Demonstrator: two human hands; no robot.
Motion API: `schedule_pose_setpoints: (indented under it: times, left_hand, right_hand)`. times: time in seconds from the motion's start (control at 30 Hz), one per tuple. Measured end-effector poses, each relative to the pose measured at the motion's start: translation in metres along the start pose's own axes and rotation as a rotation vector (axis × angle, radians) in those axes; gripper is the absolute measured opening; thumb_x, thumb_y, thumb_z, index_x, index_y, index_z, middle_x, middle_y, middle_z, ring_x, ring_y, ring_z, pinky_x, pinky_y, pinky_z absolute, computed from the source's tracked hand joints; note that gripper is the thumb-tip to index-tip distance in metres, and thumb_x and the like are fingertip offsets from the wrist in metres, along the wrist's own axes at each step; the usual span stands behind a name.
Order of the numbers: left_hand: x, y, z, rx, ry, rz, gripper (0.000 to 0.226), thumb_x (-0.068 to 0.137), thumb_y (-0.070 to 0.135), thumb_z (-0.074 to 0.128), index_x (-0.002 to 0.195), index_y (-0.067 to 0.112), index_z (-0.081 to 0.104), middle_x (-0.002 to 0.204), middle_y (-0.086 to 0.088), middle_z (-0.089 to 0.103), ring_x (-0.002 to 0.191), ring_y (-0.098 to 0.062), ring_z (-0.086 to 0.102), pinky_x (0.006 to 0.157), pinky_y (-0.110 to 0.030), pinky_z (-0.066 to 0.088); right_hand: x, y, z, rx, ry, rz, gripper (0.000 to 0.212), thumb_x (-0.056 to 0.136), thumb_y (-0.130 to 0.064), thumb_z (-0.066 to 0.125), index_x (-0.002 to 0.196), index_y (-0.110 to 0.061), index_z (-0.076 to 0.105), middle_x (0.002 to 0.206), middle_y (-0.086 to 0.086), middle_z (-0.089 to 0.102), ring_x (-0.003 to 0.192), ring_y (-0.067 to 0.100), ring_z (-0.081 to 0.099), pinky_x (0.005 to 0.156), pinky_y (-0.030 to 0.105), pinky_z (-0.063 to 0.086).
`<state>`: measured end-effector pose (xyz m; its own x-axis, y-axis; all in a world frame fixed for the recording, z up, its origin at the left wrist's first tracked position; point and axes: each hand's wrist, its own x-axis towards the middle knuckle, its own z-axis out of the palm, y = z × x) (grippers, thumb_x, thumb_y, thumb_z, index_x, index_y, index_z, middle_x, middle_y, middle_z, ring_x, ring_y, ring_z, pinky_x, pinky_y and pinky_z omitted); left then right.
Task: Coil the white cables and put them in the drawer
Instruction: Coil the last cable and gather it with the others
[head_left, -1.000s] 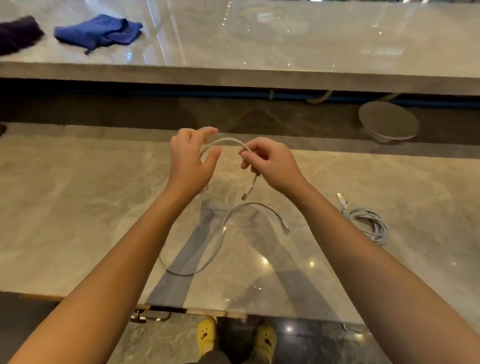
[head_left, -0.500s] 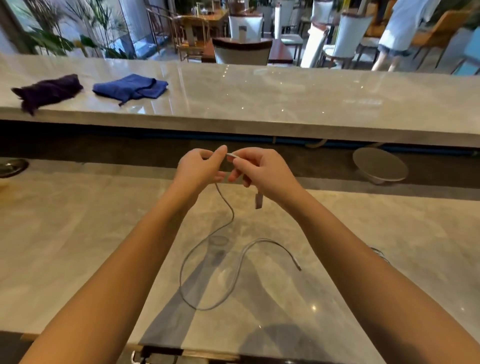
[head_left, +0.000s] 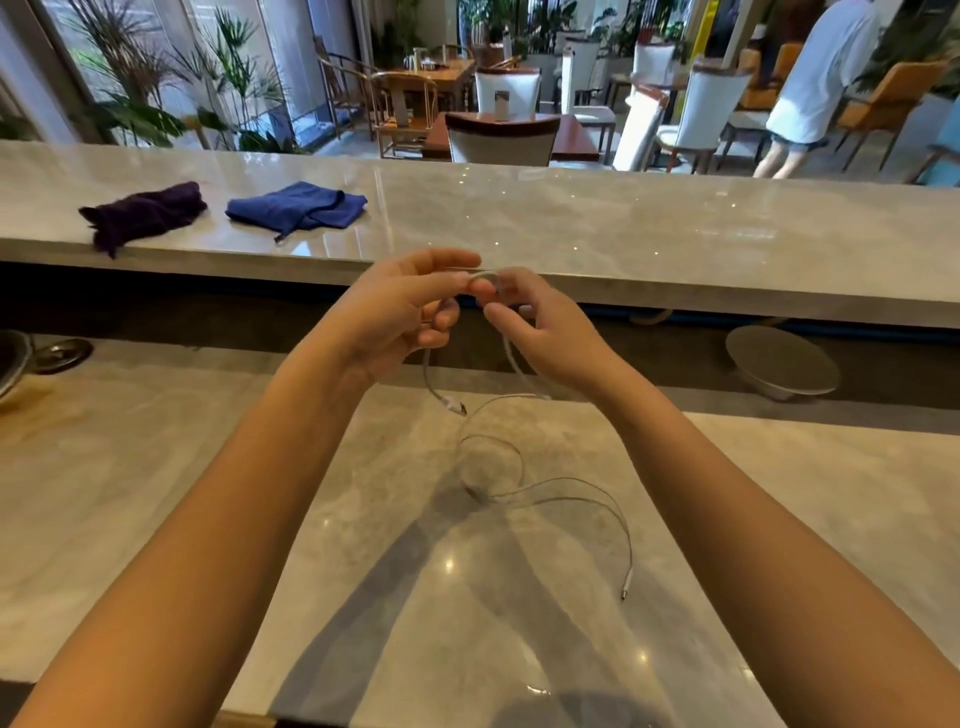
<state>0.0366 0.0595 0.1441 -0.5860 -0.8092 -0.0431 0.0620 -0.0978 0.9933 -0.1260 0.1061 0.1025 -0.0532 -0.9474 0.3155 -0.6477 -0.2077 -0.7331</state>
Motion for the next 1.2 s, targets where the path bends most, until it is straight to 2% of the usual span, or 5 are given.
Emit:
schedule_pose_setpoints:
  times: [0.23,0.63,0.83,1.0,1.2]
  left_hand:
    - [0.001,-0.017,-0.02,0.017,-0.124,0.013,0.025,0.098,0.021,0.04,0.11,0.008,0.058,0.063,0.002,0.06,0.042,-0.004,0.039,0.04,-0.015,0.035]
    - [0.005,0.041,-0.028,-0.374,-0.322,0.455,0.038,0.103,0.029,0.02,0.13,0.022,0.045,0.054,0.008,0.041,0.047,-0.003,0.034,0.055,-0.018,0.039]
    - [0.012,0.032,-0.027,0.062,0.085,0.419,0.032,0.101,0.039,0.029,0.126,0.033,0.047,0.062,0.008,0.041,0.053,-0.004,0.039,0.056,-0.019,0.041]
    - [0.01,-0.003,-0.018,0.774,0.118,0.15,0.027,0.098,0.028,0.043,0.088,0.014,0.063,0.068,-0.008,0.059,0.058,-0.004,0.056,0.06,-0.019,0.048]
    - [-0.007,-0.006,-0.024,0.107,-0.156,-0.028,0.033,0.101,0.028,0.033,0.079,0.013,0.053,0.048,0.003,0.04,0.038,-0.01,0.04,0.04,-0.019,0.037]
  right_hand:
    - [0.013,0.015,-0.017,0.568,0.251,0.2,0.019,0.097,-0.024,0.047,0.089,-0.016,0.063,0.057,0.0,0.039,0.045,0.007,0.035,0.042,0.022,0.034]
    - [-0.009,0.073,0.01,0.024,-0.02,0.113,0.035,0.099,-0.029,0.039,0.077,-0.015,0.063,0.059,-0.003,0.052,0.05,0.004,0.046,0.054,0.019,0.038]
    - [-0.016,0.037,0.021,-0.43,-0.351,-0.023,0.032,0.098,-0.038,0.038,0.093,-0.018,0.063,0.068,-0.008,0.057,0.06,0.009,0.054,0.059,0.024,0.045]
    - [-0.002,-0.046,0.002,-0.531,-0.117,-0.452,0.025,0.094,-0.034,0.048,0.095,-0.015,0.065,0.076,-0.006,0.062,0.062,0.009,0.055,0.06,0.022,0.043]
    - [0.018,-0.052,-0.031,-0.398,0.132,-0.415,0.025,0.086,-0.036,0.061,0.094,-0.015,0.07,0.076,-0.001,0.066,0.064,0.01,0.054,0.061,0.03,0.049]
